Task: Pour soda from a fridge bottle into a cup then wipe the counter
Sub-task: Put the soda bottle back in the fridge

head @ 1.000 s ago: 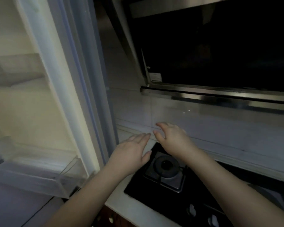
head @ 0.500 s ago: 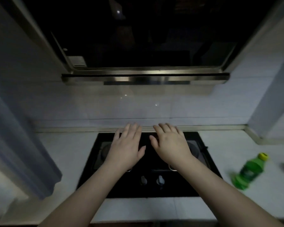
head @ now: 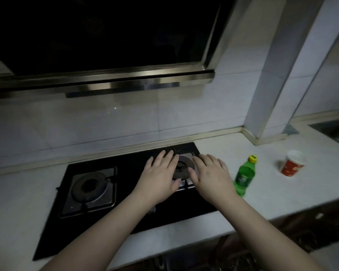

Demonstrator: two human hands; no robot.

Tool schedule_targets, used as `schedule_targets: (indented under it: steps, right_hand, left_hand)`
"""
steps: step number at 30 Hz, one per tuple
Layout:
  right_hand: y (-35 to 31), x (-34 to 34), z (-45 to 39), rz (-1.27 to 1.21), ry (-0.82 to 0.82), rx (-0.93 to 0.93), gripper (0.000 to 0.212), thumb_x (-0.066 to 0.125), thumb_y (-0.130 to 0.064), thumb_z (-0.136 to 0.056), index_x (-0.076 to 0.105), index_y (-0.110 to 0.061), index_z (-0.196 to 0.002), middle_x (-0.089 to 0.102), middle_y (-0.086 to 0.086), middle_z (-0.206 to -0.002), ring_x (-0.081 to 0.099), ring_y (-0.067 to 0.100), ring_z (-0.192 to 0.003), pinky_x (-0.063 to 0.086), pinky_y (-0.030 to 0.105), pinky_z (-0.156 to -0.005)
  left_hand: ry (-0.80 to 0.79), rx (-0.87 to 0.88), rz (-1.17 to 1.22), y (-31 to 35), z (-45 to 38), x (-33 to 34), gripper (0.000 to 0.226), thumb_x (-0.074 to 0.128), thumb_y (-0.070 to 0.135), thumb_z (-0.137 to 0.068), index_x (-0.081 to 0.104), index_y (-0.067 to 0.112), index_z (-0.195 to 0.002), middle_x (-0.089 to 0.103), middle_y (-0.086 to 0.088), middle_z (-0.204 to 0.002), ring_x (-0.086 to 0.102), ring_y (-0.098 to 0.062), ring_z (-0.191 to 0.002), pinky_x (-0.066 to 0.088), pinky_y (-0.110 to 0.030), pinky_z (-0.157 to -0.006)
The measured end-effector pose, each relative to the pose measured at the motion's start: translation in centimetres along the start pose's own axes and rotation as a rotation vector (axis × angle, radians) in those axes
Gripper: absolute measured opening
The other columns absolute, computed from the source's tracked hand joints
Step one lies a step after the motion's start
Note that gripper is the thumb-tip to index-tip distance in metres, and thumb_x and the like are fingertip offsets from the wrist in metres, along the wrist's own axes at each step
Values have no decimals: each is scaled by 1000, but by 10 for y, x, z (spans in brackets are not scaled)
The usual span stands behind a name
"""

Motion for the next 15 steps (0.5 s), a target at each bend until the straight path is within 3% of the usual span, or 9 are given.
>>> schedule_targets:
  steps: [5,15]
  right_hand:
    - [68,8,-2,-7,14,-26,48,39,-42,-84,66,-14,-114,67,8,-113,62,28,-107,48,42,-92]
    - [201,37,-25,9,-38,-21,47,46,-37,-84,63,-11,-120,64,11,-122,58,29,-114,47,43,-97]
  left_hand:
    - [14,69,10,61,-51,23,73,47,48,-93,21,17,-154,17,-2,-162,13,-23,-150,15,-42,-118]
    - [-120,53,95,151,-140,90,73,41,50,-96,15,17,-155,13,-3,-163,11,-21,-150,16,-43,-119]
Point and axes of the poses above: each hand's wrist, its own z-axis away from the middle knuckle, its own x-axis out of the palm, y = z × x, the point moved 4 cm from there along -z, towards the middle knuckle
